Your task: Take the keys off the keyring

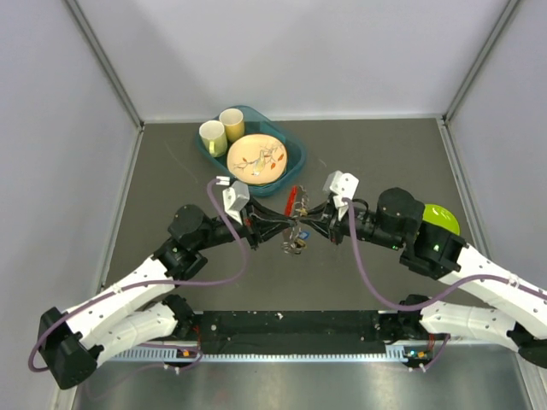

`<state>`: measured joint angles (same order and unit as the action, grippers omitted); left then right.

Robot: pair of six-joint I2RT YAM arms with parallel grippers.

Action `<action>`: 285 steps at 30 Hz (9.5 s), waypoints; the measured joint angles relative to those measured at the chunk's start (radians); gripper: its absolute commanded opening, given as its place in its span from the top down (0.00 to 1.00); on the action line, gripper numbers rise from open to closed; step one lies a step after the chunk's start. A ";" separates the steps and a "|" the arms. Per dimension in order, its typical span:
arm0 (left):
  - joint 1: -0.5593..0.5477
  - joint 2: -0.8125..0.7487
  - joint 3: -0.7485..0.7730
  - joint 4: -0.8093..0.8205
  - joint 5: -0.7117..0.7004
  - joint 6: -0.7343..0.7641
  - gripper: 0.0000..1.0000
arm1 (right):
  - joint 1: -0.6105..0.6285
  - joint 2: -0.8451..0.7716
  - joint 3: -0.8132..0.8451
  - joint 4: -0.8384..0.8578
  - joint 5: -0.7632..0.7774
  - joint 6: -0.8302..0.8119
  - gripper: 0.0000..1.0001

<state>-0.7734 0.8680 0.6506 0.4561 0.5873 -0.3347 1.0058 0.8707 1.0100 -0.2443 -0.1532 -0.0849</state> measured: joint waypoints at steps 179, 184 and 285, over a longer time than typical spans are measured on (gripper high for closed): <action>-0.157 0.052 0.123 -0.302 -0.246 0.452 1.00 | -0.130 0.111 0.138 -0.237 -0.156 0.180 1.00; -0.172 0.039 0.121 -0.302 -0.272 0.499 1.00 | -0.132 0.111 0.149 -0.241 -0.145 0.205 1.00; -0.188 -0.035 0.030 -0.229 -0.279 0.404 1.00 | -0.259 0.047 -0.005 -0.168 -0.293 0.379 1.00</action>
<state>-0.9611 0.8330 0.6804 0.2276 0.3084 0.0692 0.7467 0.9176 1.0054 -0.4126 -0.4465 0.2943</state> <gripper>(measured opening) 0.009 0.021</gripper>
